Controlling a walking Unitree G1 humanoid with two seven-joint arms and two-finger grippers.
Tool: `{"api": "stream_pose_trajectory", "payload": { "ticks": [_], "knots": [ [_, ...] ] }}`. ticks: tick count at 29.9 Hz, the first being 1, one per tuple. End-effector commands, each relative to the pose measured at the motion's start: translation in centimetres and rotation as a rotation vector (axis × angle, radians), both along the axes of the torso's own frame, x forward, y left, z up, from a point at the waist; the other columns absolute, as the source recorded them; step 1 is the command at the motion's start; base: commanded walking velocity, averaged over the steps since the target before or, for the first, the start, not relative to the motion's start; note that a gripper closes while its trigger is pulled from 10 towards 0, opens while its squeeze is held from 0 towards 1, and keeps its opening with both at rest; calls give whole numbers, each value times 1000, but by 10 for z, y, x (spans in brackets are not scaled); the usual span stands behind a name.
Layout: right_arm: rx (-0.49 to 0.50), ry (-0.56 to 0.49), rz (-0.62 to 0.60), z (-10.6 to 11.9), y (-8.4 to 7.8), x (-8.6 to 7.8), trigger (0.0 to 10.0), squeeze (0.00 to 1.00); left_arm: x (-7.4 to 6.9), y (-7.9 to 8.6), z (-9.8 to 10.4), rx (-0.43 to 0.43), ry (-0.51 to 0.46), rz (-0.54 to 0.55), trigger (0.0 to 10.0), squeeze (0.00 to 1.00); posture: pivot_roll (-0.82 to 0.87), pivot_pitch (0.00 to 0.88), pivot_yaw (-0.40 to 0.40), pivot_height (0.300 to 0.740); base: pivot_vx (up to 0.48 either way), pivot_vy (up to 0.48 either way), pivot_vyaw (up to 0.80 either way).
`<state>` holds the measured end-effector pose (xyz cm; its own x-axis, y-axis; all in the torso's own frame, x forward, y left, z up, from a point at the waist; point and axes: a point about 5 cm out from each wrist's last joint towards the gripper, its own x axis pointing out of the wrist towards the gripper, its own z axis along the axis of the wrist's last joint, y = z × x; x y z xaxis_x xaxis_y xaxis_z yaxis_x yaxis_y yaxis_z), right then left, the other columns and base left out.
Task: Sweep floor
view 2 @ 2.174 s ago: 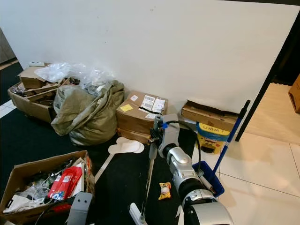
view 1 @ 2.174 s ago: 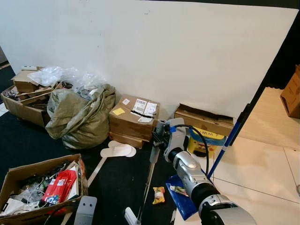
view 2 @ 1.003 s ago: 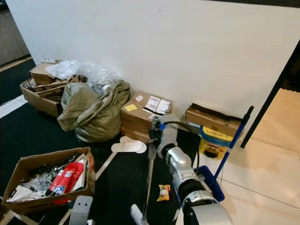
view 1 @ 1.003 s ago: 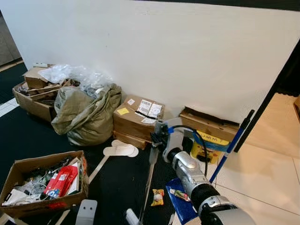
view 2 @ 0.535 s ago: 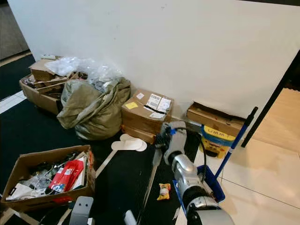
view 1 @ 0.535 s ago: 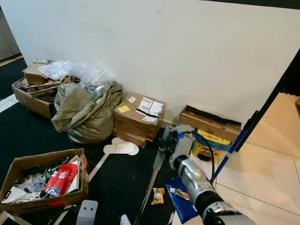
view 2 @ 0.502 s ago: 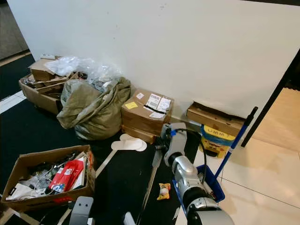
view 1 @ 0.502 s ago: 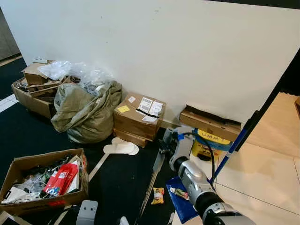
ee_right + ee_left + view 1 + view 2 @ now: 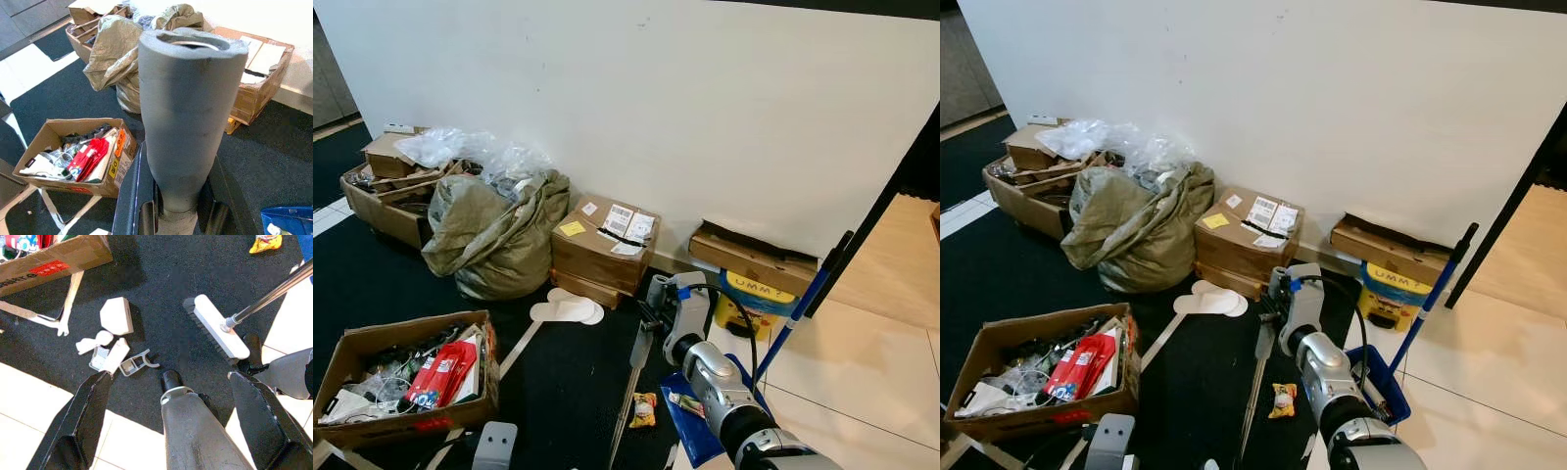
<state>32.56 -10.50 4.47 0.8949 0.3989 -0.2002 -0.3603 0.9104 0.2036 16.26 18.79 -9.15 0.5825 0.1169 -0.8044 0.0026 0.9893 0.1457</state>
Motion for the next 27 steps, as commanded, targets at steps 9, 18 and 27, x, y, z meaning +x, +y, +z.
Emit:
{"api": "stream_pose_trajectory", "payload": {
  "ticks": [9,18,27],
  "knots": [
    [8,-11,19,1,4,0,10000,0,-8,2,-3,9,34,-15,10000,0,-118,22,-33,740,0,0,0],
    [-1,-17,15,2,2,1,10000,0,-7,2,-3,1,29,-19,10000,0,-112,19,-38,740,0,0,0],
    [-3,-86,-32,21,-7,14,10000,0,-1,2,0,-13,5,-13,10000,0,-112,17,-25,740,0,0,0]
  ]
}}
